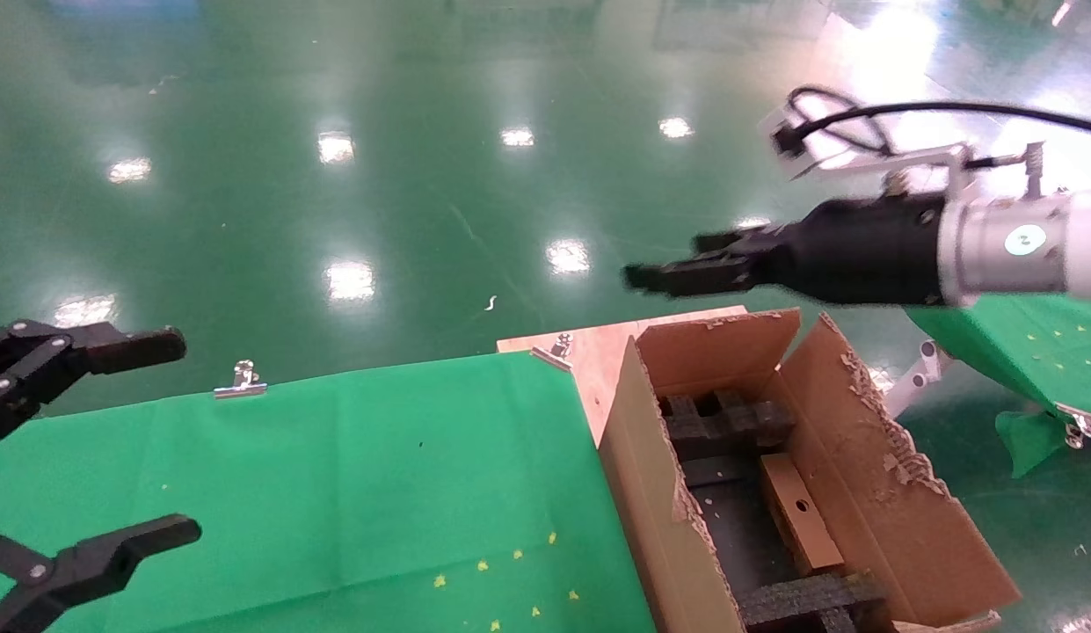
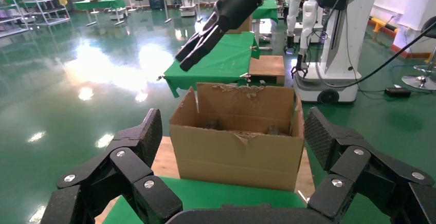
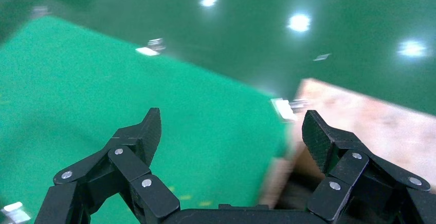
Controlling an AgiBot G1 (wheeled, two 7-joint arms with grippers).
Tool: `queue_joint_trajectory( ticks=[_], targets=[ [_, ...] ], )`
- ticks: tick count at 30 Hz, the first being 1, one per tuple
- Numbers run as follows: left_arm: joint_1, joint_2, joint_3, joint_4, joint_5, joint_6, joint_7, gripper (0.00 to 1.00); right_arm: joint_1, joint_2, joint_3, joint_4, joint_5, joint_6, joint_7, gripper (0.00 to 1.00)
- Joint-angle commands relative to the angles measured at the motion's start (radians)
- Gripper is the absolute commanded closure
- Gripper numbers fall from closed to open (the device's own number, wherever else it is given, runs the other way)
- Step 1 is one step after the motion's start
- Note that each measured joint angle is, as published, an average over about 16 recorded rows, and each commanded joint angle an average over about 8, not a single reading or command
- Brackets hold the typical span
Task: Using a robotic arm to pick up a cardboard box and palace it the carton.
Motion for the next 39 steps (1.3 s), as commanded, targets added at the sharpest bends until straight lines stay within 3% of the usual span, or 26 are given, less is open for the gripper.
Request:
queue_joint_trajectory(
  ticks=[1,39],
  targets=[
    [0.000,0.000,0.000,0.000,0.000,0.000,0.000,0.00,-0.028,-0.008,0.040,-0.003,0.020,-0.024,-0.035,0.00],
    [0.000,0.000,0.000,0.000,0.000,0.000,0.000,0.00,-0.608,-0.180,0.870,-0.063,0.439,-0.532,-0.765,0.00]
  ],
)
